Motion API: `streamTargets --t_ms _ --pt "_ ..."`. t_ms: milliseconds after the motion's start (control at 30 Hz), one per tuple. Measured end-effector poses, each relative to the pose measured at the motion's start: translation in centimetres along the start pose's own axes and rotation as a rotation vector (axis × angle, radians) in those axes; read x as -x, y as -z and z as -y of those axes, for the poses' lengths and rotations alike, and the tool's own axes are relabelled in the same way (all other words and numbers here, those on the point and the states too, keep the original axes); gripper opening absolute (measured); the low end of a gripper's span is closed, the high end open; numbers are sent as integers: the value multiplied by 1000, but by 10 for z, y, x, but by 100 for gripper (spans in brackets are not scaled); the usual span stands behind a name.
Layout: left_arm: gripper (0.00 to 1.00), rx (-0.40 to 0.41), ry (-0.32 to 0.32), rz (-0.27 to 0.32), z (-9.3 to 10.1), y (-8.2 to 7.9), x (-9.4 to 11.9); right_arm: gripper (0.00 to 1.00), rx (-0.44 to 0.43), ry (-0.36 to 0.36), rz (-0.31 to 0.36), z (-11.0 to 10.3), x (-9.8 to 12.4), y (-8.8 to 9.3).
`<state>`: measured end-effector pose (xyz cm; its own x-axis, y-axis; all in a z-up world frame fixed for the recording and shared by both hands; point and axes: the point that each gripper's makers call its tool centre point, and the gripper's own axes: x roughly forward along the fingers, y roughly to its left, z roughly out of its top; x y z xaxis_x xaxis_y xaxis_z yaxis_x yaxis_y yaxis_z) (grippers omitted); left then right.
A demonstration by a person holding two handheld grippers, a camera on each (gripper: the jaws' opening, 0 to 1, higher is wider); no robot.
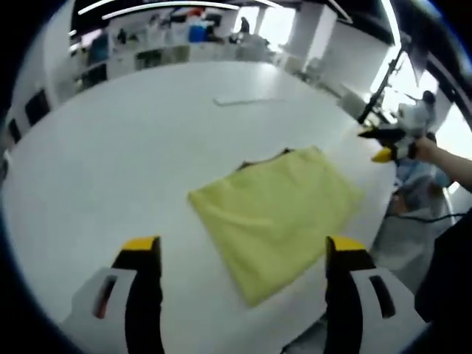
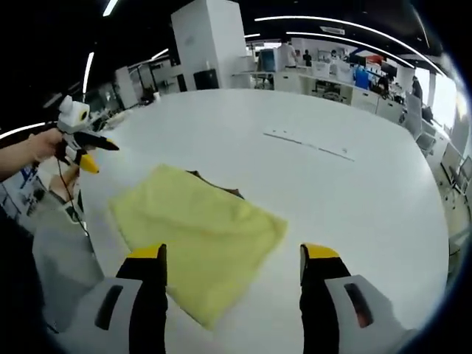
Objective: Fold the garment on the visible template until the final outline fits inside the template.
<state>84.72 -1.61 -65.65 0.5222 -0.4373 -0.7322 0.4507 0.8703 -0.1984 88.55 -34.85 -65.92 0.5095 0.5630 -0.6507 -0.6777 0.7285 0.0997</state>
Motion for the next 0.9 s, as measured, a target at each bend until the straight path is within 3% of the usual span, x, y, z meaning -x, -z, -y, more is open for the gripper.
streamTargets --t_ms 200,400,667,900 --pt "99 9 38 32 20 5 22 86 3 -21 15 -14 22 1" --pt "99 24 65 53 35 17 44 99 11 -25 30 -27 44 5" --pt "99 36 70 53 50 39 71 100 -6 -34 45 -42 75 13" --pt "99 48 81 97 64 46 97 100 2 -7 65 -49 106 15"
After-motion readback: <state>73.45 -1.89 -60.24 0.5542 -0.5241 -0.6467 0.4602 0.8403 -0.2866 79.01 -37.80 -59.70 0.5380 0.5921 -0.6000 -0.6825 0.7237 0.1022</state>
